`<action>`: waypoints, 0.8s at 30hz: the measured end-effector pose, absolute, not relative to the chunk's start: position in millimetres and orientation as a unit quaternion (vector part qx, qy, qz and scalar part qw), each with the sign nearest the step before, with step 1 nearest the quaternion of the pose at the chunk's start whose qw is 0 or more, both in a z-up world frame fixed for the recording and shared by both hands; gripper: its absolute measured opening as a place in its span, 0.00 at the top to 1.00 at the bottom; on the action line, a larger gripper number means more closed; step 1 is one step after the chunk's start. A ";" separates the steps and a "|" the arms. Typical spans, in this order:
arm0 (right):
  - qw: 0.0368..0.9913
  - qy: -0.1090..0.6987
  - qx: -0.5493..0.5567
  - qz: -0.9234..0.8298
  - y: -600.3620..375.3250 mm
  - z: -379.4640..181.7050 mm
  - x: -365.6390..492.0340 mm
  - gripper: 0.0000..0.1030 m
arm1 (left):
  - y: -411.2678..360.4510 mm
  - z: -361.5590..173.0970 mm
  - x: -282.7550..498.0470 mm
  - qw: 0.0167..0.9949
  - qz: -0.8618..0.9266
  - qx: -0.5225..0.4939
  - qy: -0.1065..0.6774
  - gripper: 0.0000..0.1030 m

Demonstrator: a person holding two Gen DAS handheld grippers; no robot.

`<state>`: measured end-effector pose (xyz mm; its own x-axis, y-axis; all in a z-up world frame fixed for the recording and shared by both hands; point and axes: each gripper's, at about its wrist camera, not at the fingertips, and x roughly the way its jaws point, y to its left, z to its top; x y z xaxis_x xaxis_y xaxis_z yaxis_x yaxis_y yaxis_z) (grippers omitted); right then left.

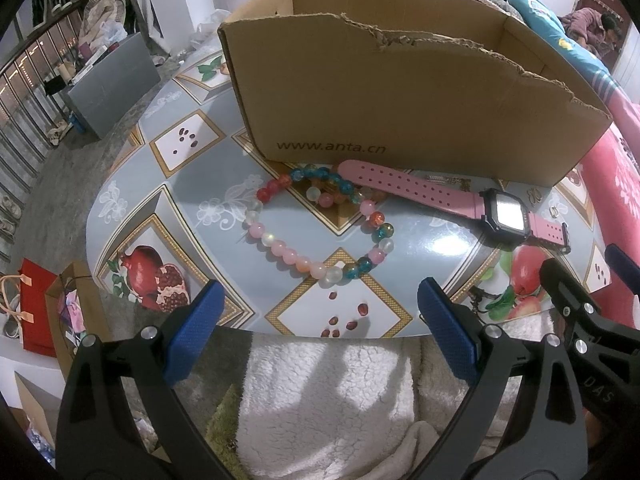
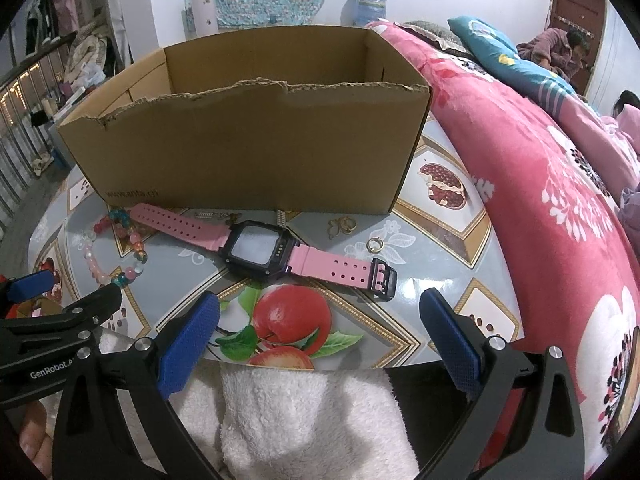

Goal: Organize jewelry

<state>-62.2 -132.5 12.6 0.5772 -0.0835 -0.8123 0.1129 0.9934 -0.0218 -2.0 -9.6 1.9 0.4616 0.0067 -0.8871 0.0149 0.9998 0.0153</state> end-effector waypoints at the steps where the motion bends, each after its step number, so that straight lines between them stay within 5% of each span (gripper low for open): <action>1: 0.888 0.456 0.016 -0.055 -132.7 12.2 -62.2 0.05 | -9.2 1.9 -2.0 0.855 -0.003 0.010 0.519 0.09; 24: 0.899 0.434 0.022 -0.054 -136.7 18.5 -64.6 0.05 | 4.3 1.9 2.4 0.865 -0.001 0.013 0.502 0.09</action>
